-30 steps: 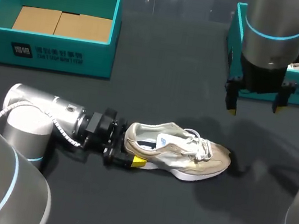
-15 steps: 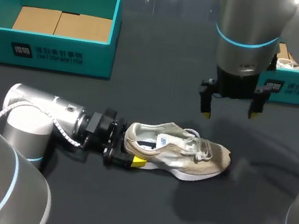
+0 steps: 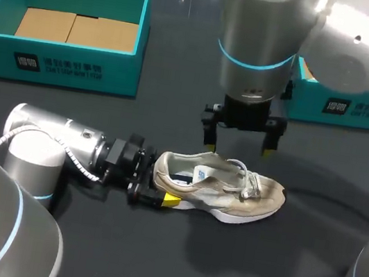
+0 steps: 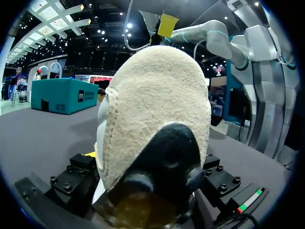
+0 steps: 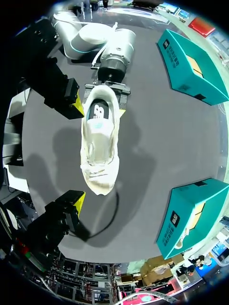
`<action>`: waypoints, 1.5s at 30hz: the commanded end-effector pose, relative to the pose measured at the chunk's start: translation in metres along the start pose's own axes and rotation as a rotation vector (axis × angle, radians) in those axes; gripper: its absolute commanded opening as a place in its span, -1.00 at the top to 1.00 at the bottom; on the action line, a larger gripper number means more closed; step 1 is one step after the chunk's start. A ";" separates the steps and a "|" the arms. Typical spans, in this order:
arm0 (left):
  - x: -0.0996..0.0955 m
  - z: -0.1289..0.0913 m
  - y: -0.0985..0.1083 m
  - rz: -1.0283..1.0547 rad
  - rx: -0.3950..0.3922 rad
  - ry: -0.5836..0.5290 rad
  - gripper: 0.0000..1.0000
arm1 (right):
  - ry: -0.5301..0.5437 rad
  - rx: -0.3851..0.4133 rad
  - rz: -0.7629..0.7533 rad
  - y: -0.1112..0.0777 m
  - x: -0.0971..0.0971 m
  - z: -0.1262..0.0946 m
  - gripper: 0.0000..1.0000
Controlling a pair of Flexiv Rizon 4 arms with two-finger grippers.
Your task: Take the shoe out of the shoebox, open the shoe tongue, remove and reinsert the insole, then place the shoe into the shoebox
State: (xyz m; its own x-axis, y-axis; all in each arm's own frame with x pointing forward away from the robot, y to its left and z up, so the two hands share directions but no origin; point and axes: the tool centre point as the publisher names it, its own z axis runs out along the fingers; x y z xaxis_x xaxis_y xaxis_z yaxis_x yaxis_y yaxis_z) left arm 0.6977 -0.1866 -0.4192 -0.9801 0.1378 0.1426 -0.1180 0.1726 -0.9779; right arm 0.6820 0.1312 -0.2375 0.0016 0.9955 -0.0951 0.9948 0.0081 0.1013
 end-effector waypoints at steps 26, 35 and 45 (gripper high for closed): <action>0.001 -0.001 0.002 0.000 0.001 -0.002 1.00 | -0.240 0.008 0.084 -0.010 0.081 0.036 -1.00; 0.001 -0.001 0.002 0.000 0.001 -0.002 1.00 | -0.288 0.004 0.098 -0.016 0.080 0.054 -1.00; 0.001 -0.001 0.002 0.000 0.001 -0.002 1.00 | -0.344 0.000 0.120 -0.016 0.078 0.074 -1.00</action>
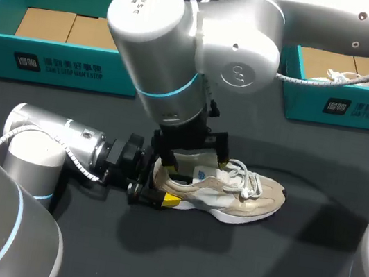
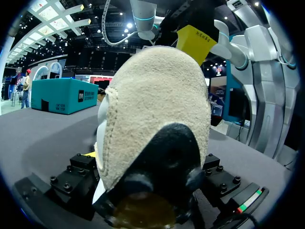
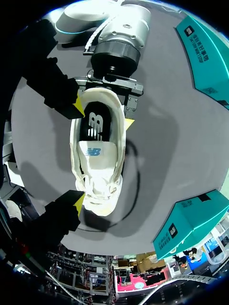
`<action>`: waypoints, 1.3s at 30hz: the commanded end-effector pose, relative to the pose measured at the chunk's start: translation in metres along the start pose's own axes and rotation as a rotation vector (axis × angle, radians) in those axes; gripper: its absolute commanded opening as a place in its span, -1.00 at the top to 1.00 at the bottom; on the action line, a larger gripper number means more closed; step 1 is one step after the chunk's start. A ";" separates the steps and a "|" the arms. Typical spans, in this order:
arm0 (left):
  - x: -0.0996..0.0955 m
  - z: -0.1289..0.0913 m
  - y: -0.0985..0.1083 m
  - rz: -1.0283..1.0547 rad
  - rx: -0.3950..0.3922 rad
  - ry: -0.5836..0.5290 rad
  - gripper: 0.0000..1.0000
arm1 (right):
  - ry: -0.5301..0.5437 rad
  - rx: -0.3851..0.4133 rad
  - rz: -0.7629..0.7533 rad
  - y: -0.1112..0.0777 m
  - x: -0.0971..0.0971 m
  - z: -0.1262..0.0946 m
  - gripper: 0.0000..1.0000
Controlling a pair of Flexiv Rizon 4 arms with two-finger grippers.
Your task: Take the shoe out of the shoebox, open the shoe tongue, remove and reinsert the insole, then place the shoe into the shoebox
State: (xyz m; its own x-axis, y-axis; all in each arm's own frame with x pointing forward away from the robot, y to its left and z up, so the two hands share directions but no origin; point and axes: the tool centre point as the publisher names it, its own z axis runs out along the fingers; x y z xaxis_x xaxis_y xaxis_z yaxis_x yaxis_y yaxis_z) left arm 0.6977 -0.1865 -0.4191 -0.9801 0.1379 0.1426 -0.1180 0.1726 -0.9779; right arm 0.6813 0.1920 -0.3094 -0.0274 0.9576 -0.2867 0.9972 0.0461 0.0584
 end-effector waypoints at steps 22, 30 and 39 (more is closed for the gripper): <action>0.001 -0.001 0.002 0.000 0.001 -0.002 1.00 | -0.145 -0.025 0.228 -0.002 -0.004 0.031 -1.00; 0.001 -0.001 0.002 0.000 0.001 -0.002 1.00 | -0.149 -0.039 0.257 0.003 -0.009 0.043 -1.00; 0.001 -0.001 0.002 0.000 0.001 -0.002 1.00 | -0.185 -0.051 0.300 0.005 -0.016 0.050 -1.00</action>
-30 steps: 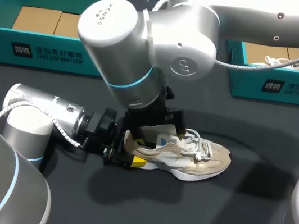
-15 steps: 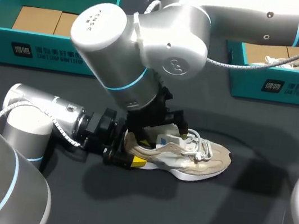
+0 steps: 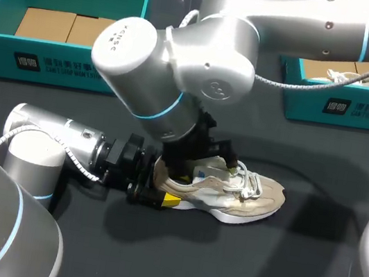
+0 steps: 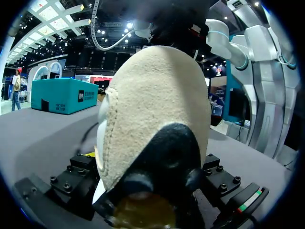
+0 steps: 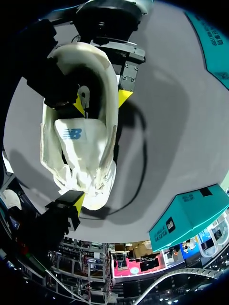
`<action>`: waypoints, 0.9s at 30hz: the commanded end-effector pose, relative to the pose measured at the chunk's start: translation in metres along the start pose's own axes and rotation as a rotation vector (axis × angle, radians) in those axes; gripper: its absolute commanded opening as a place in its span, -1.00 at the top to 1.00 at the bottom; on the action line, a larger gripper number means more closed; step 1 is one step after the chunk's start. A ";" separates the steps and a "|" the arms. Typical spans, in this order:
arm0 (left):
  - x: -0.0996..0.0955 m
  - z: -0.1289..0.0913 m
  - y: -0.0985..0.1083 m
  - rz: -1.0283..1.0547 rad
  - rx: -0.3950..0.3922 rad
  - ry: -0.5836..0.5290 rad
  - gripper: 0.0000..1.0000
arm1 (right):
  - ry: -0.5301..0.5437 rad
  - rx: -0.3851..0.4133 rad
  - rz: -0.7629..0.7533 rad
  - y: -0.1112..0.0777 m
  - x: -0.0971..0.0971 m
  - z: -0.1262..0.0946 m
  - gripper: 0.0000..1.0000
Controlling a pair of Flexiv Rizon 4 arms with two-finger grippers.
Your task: Take the shoe out of the shoebox, open the shoe tongue, remove and reinsert the insole, then place the shoe into the shoebox
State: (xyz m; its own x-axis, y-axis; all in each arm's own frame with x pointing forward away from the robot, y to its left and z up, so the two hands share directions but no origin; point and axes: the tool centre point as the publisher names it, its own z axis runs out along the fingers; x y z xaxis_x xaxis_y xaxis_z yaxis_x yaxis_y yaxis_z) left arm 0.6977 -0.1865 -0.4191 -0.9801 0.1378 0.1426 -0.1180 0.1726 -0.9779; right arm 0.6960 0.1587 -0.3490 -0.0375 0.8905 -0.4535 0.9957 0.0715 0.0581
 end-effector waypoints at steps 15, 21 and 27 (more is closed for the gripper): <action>0.001 -0.001 0.002 0.000 0.001 -0.002 1.00 | -0.005 -0.031 0.412 -0.012 -0.012 0.006 -1.00; 0.001 -0.001 0.002 0.000 0.001 -0.002 1.00 | -0.042 -0.043 0.433 -0.009 -0.028 0.000 -1.00; 0.001 -0.001 0.002 0.000 0.001 -0.002 1.00 | -0.059 -0.058 0.438 -0.007 -0.030 -0.011 -1.00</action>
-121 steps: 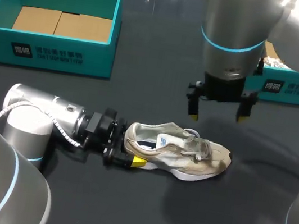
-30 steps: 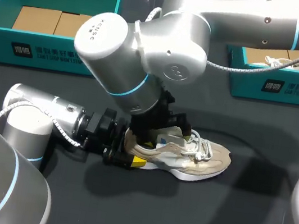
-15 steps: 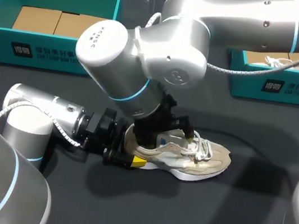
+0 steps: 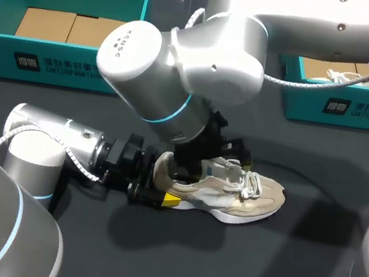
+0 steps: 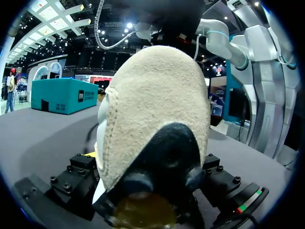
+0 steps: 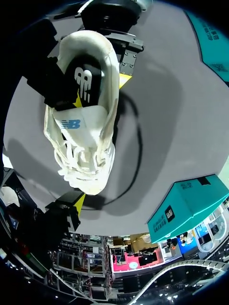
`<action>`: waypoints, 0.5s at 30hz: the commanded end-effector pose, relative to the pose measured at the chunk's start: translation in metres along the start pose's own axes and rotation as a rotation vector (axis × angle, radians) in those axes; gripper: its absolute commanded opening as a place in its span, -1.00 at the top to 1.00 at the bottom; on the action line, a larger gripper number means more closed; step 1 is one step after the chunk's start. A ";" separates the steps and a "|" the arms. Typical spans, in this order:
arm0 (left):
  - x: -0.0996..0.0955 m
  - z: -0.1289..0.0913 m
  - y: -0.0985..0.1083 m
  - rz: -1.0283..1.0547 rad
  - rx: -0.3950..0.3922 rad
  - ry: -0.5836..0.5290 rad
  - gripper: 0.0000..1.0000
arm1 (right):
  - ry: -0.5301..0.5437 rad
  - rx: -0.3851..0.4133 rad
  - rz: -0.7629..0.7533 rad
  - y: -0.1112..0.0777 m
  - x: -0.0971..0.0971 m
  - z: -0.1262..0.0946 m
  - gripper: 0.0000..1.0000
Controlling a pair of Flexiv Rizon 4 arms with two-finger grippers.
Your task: Take the shoe out of the shoebox, open the shoe tongue, remove and reinsert the insole, then place the shoe into the shoebox
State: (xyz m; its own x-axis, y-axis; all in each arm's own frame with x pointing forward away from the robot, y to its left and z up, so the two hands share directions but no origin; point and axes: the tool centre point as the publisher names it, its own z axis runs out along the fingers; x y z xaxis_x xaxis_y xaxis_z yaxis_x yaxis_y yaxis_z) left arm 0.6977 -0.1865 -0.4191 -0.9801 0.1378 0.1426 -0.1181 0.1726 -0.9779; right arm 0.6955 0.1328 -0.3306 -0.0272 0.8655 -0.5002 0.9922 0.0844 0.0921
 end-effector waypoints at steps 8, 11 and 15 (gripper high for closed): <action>0.001 -0.001 0.003 0.000 0.001 -0.002 1.00 | 0.047 0.014 0.453 -0.008 0.006 0.008 -1.00; 0.001 -0.001 0.003 0.000 0.001 -0.002 1.00 | 0.075 0.027 0.462 -0.010 0.007 0.013 -1.00; 0.001 -0.001 0.003 0.000 0.001 -0.002 1.00 | 0.086 0.025 0.478 -0.014 0.002 0.014 0.05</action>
State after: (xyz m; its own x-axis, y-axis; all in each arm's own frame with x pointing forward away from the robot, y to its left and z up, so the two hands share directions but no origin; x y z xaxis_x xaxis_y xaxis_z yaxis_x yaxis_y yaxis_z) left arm 0.6977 -0.1865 -0.4191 -0.9801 0.1379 0.1426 -0.1180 0.1725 -0.9779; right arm 0.6913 0.1344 -0.3461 -0.0123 0.9002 -0.4354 0.9952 0.0533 0.0821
